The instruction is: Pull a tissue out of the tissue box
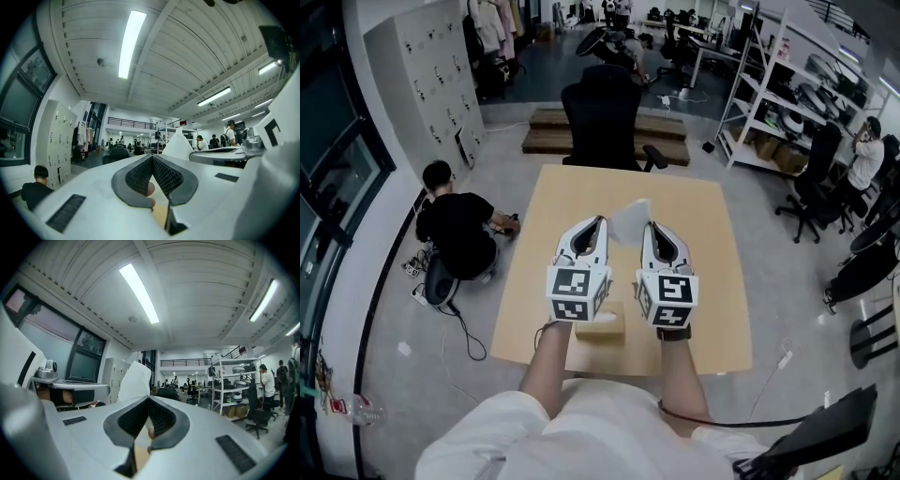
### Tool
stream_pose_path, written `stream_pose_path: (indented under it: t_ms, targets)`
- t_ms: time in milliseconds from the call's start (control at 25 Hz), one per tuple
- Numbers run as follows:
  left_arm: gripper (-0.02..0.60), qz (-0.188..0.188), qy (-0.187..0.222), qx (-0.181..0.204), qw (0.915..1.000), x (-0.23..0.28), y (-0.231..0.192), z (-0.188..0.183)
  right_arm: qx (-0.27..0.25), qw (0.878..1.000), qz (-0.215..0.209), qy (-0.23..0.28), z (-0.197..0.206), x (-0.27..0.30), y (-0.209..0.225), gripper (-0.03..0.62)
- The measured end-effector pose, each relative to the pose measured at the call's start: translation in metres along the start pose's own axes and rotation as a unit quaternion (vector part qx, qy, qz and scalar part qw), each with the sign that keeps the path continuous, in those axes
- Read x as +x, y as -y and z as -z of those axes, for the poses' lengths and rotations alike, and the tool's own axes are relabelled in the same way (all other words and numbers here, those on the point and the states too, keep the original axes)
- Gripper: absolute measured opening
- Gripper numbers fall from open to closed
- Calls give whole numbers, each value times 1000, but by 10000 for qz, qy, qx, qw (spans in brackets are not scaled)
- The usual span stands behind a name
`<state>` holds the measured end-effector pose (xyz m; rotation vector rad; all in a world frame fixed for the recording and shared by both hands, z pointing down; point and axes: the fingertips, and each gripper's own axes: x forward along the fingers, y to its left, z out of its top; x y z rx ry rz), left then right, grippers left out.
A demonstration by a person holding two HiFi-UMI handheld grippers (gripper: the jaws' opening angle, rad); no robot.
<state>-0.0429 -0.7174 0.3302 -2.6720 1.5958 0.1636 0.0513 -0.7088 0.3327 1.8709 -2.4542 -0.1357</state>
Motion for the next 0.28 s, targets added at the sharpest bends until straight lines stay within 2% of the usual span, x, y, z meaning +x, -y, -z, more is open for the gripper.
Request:
stream_pose_path:
  t_ms: [280]
  targets:
    - [-12, 26, -48, -43, 10000, 1, -11, 3, 5, 10000, 34, -66, 3, 10, -6, 6]
